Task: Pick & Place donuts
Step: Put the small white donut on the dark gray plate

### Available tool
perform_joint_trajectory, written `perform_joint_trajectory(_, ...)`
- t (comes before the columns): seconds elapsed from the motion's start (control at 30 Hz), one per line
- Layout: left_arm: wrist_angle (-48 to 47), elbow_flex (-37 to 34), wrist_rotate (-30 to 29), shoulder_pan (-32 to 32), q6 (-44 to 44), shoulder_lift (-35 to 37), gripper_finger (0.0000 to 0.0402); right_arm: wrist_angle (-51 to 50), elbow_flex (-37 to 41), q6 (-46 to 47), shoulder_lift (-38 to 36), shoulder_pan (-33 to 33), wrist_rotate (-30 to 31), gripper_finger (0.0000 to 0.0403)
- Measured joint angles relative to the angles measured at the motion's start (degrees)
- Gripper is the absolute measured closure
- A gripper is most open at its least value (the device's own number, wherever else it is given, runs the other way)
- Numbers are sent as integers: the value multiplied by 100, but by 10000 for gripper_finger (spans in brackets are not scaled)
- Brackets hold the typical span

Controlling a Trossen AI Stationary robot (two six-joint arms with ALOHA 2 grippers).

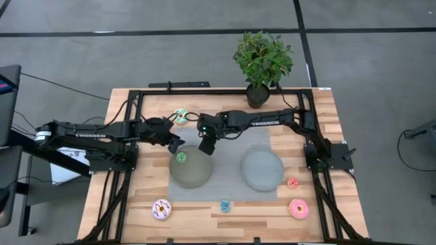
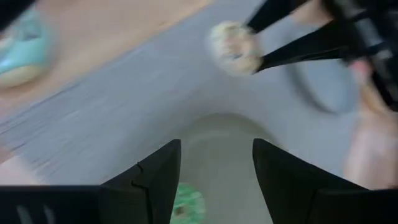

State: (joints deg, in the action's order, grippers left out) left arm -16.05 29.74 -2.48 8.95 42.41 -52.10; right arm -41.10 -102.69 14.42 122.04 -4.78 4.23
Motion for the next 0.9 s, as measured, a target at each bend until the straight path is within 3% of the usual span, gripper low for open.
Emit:
perform_joint_trajectory(0.2, 803, 0, 817, -9, -780, 0, 209, -50, -428, -255, 0, 263, 5, 276)
perform_joint_trajectory(0.33, 767, 2, 980, -161, -1171, 2, 209, -118, -611, -261, 0, 360, 7, 276)
perform_joint_trajectory(0.57, 812, 2, 883, -554, -1516, 2, 209, -201, -750, -257, 0, 402, 17, 276)
perform_joint_trajectory(0.9, 1099, 2, -32, -906, -2260, 2, 209, -216, -750, -246, 2, 475, -188, 276)
